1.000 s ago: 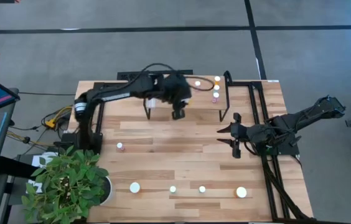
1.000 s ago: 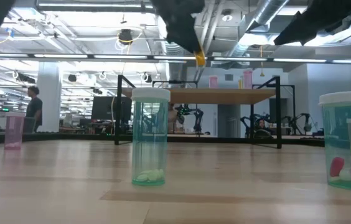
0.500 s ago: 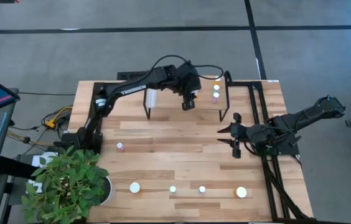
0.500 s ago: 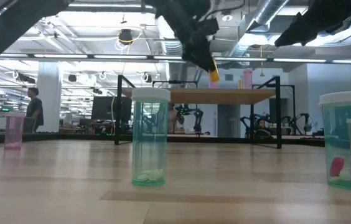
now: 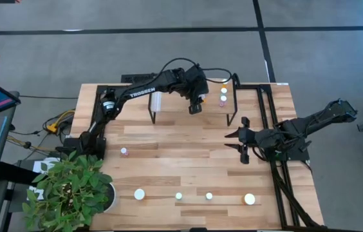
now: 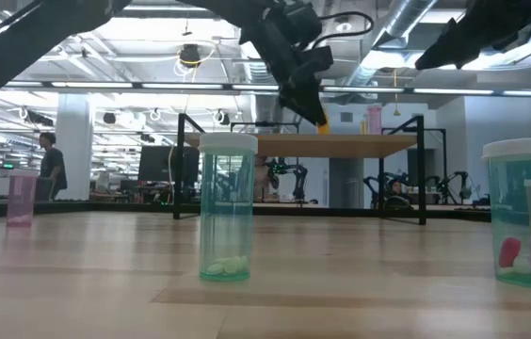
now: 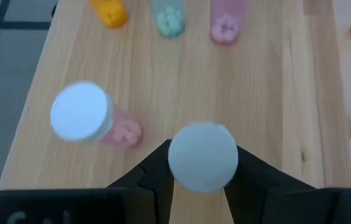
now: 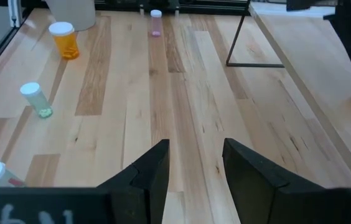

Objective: Pick and place medicine bottles onto shelf by color
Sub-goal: Put the left small orange pill bottle on the shelf, then put the right green pill bottle on the shelf

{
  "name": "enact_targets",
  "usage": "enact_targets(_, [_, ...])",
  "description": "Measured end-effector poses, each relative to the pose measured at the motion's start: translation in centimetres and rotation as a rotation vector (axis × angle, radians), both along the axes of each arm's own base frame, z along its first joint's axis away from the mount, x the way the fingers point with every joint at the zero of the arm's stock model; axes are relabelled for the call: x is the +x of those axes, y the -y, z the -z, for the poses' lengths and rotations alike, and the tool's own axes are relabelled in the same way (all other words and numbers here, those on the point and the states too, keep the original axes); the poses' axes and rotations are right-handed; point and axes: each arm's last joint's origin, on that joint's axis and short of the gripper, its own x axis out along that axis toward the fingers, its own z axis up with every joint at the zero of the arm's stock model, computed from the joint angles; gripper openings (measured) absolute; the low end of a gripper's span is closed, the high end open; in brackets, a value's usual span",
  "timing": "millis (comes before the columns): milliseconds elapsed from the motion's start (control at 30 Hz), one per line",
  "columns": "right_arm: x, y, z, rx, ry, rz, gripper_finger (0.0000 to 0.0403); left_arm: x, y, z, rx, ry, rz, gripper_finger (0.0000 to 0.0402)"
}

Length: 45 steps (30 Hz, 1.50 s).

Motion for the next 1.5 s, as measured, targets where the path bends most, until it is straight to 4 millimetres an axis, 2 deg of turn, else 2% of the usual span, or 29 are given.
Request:
enact_targets(333, [0.0,0.0,0.1,-0.002,-0.006,0.0,0.0171,0.2,-0.1,0.1,0.001,0.019,-0.007,0.0112])
enact_targets(800, [0.0,0.0,0.1,-0.002,-0.007,0.0,0.0171,0.1,-0.1,-0.2,0.041,0.011,-0.034,0.0177])
enact_targets(1067, [-0.1,0.0,0.1,-0.002,-0.012,0.001,0.0169,-2.7,0.4,-4.3,0.094,0.015,-0.063,0.0194])
enact_targets(1300, [-0.1,0.0,0.1,0.014,-0.012,0.008,0.0171,-6.4,2.6,-8.6,-0.002,0.034,-0.031,0.0195])
enact_targets(1400, [-0.2,0.0,0.3,0.024,-0.032,0.013,0.0169,-7.8,4.6,-9.2,-0.075,-0.025,-0.007,0.0195])
enact_targets(1500, [-0.3,0.1,0.5,0.034,-0.052,0.024,0.0168,-8.4,7.3,-8.9,-0.068,-0.072,0.03,0.0194])
